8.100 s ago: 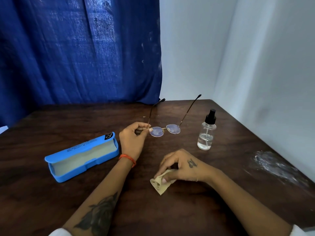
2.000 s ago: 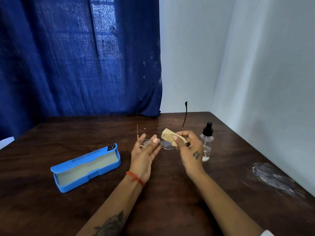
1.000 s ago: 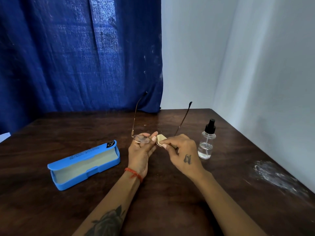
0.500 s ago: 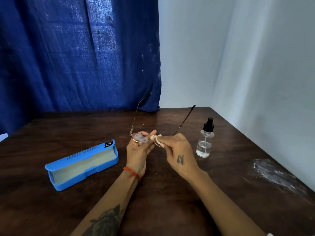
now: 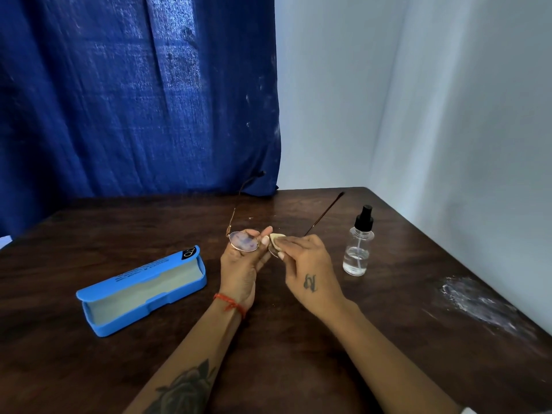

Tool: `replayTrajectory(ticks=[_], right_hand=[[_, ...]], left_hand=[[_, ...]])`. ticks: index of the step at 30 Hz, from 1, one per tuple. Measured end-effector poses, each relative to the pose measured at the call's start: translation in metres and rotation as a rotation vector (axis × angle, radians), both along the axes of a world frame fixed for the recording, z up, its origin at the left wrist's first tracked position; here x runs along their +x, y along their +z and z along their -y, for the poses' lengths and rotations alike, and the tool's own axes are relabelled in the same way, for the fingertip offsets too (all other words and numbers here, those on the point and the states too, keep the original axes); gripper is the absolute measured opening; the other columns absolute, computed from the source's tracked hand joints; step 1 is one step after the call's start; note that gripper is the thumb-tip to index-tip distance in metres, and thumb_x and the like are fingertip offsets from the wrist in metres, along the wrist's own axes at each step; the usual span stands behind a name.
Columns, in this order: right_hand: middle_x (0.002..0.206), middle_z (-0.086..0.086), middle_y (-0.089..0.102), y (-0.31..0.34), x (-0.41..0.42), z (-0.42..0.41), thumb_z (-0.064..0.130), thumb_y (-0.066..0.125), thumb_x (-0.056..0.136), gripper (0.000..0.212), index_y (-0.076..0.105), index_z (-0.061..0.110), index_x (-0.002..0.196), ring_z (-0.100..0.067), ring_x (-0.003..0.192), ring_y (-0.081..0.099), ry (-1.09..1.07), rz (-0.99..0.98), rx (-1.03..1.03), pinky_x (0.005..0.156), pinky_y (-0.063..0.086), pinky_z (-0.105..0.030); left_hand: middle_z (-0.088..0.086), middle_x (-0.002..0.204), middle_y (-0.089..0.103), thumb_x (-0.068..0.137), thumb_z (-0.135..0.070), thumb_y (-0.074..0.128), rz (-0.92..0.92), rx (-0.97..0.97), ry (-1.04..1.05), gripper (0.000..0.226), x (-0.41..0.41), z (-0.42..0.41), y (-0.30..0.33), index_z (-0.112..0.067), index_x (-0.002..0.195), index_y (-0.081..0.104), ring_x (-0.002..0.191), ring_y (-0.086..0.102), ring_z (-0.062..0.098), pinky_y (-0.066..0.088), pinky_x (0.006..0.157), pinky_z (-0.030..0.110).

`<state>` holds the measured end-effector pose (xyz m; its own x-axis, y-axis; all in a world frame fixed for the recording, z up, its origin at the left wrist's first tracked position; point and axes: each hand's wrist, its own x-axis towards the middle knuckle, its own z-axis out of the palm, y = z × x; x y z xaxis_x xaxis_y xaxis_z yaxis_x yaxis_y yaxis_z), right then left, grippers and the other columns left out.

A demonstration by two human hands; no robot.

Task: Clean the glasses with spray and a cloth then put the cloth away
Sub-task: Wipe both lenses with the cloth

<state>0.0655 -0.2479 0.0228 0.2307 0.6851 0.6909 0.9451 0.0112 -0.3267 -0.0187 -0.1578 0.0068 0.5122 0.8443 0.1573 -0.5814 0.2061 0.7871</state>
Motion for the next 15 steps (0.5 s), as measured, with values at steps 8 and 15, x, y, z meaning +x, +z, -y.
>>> replayTrajectory(ticks=[8, 15], right_hand=[[0.076, -0.006, 0.072, 0.007, 0.011, 0.007, -0.006, 0.067, 0.068, 0.027, 0.076, 0.016, 0.081, -0.017, 0.073, 0.063, 0.012, -0.263, 0.015, 0.066, 0.048, -0.023], [0.095, -0.009, 0.073, 0.001, 0.004, 0.002, -0.005, 0.064, 0.072, 0.030, 0.071, 0.007, 0.098, -0.026, 0.085, 0.062, -0.117, -0.043, -0.009, 0.078, 0.043, -0.026]], left_hand=[[0.007, 0.107, 0.069, 0.071, -0.004, 0.064, -0.010, -0.025, -0.009, 0.025, -0.002, 0.000, 0.001, -0.014, 0.092, 0.057, 0.096, 0.067, 0.018, 0.058, 0.072, 0.026], [0.009, 0.108, 0.068, 0.072, -0.001, 0.064, -0.033, 0.006, 0.006, 0.024, 0.000, 0.003, 0.002, -0.013, 0.092, 0.057, 0.098, 0.067, 0.019, 0.057, 0.070, 0.025]])
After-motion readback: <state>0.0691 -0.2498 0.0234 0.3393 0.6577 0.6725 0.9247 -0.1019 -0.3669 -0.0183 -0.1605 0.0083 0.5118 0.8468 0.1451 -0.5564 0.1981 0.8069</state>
